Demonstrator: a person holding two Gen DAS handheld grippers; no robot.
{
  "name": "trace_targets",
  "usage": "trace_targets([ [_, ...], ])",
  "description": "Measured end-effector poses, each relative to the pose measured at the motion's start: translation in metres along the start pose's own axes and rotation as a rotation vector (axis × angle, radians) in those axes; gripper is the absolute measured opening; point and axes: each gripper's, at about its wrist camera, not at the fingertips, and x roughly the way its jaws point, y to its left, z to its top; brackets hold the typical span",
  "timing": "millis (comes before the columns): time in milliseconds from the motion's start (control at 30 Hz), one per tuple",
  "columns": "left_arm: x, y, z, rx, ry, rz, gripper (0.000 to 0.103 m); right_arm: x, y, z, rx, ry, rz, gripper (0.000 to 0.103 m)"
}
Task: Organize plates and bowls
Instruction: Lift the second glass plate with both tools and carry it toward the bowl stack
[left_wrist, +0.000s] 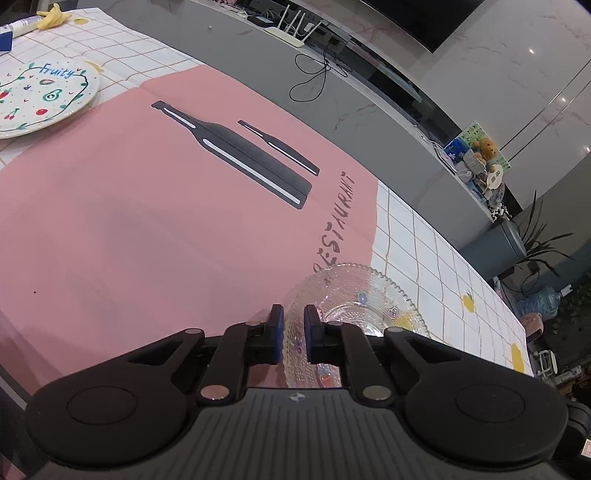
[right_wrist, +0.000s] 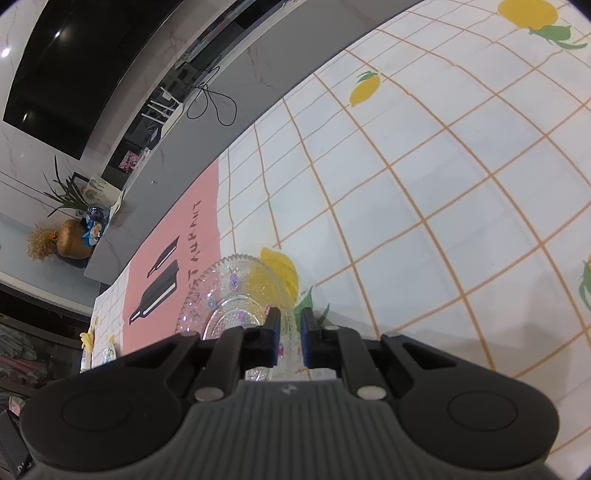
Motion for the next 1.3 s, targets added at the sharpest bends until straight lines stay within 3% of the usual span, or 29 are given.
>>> trace_targets([
  [267,-0.005,-0.004,0.001,0.008,-0.005,0.008,0.009,0.0,0.0,-0.001,-0.006,-0.008,-0.004,0.005],
  [400,-0.017,-0.01,-0.001,0.038,-0.02,0.02,0.007,-0.009,0.006,-0.001,-0.025,-0.019,0.002,0.004],
  [667,-0.049,-0.005,-0.009,0.007,-0.009,-0.006,0.006,-0.031,0.006,-0.014,-0.012,0.002,0.017,0.003],
  [1100,-0.117,0.008,-0.044,0.039,0.004,-0.064,0.006,-0.09,0.001,-0.069,-0.03,-0.012,0.048,0.004],
  [1300,-0.145,0.016,-0.059,0.106,-0.019,-0.069,0.005,-0.111,-0.005,-0.104,-0.052,0.003,0.073,0.005],
])
